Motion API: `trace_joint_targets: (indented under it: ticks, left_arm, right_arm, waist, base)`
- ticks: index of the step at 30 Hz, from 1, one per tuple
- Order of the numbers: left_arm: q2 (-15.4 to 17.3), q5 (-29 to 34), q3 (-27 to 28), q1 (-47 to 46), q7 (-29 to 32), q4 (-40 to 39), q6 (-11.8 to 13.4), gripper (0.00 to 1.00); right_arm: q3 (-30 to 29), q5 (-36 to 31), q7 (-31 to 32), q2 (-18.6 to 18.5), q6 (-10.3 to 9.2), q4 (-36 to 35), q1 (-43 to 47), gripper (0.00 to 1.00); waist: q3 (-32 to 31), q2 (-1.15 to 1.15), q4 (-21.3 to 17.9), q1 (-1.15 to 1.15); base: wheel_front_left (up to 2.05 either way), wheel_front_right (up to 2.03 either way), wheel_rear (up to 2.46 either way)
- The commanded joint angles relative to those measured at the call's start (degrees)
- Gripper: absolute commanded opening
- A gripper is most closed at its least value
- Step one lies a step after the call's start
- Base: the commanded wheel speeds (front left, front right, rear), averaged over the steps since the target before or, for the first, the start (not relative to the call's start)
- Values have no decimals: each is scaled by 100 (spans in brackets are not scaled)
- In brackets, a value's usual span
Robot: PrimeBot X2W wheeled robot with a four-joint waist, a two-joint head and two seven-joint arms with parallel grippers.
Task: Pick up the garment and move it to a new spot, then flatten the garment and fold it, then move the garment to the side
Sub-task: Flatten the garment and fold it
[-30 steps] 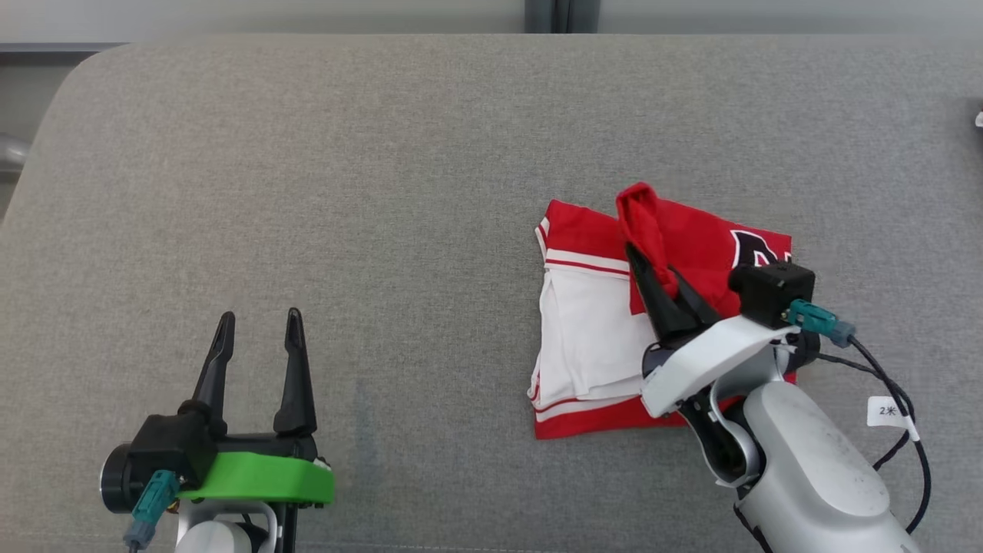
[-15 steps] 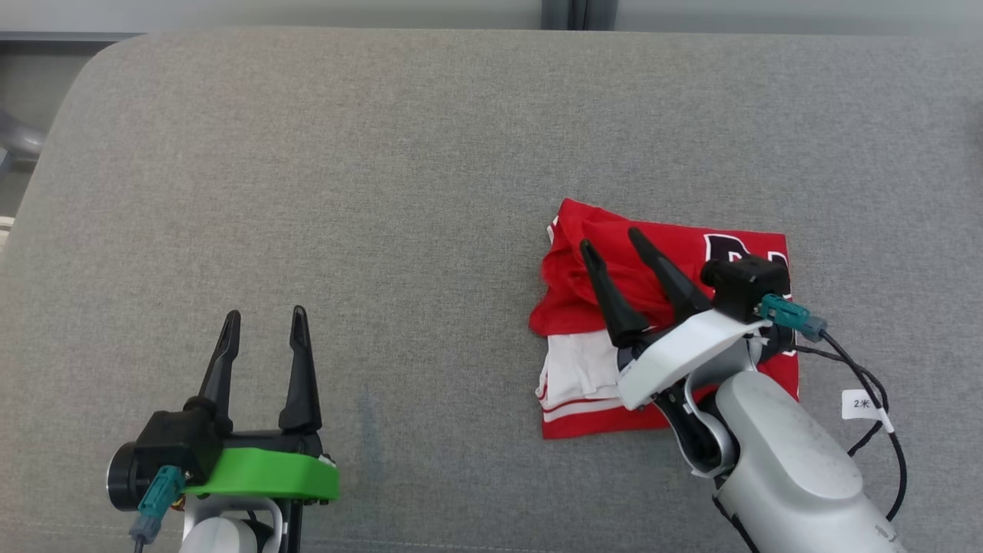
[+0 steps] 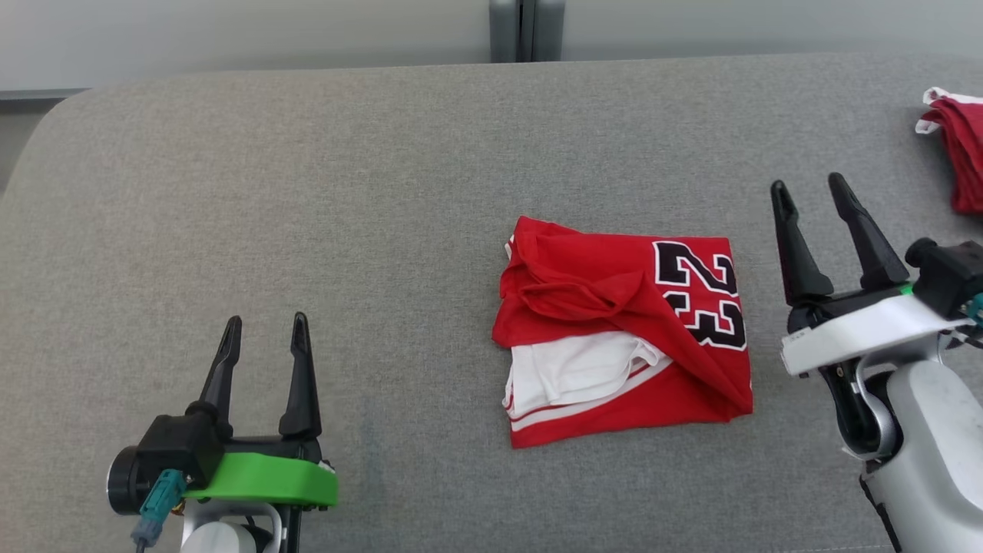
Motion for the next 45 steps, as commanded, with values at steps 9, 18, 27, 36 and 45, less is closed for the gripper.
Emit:
trace_joint_targets:
  ticks: [9,18,27,36,45]
  left_arm:
    - [11,97,65,146,-13,27,-80,100]
    - [10,157,72,124,-13,41,-130,100]
    - [10,99,15,50,-13,41,-115,100]
    - [10,-1,-111,-40,-13,10,-35,100]
    - [10,-91,-172,-79,-13,-19,37,100]
  right_arm:
    - [-373,-215,-40,81,-4,-607,1080,100]
    - [-292,-360,-40,284,-4,-801,1417,100]
    - [602,-435,167,345,-4,-524,955,100]
    - [1364,-499,317,403,-5,267,312,100]
    - [1624,-372,244,417,-4,1010,-11,0]
  waist:
    - [-215,0,-287,0]
    - [-207,0,-348,0]
    - [-151,0,-189,0]
    - [30,0,136,0]
    - [160,0,358,0]
  base:
    - [0,0,0]
    - [0,0,0]
    - [0,0,0]
    - [0,0,0]
    - [0,0,0]
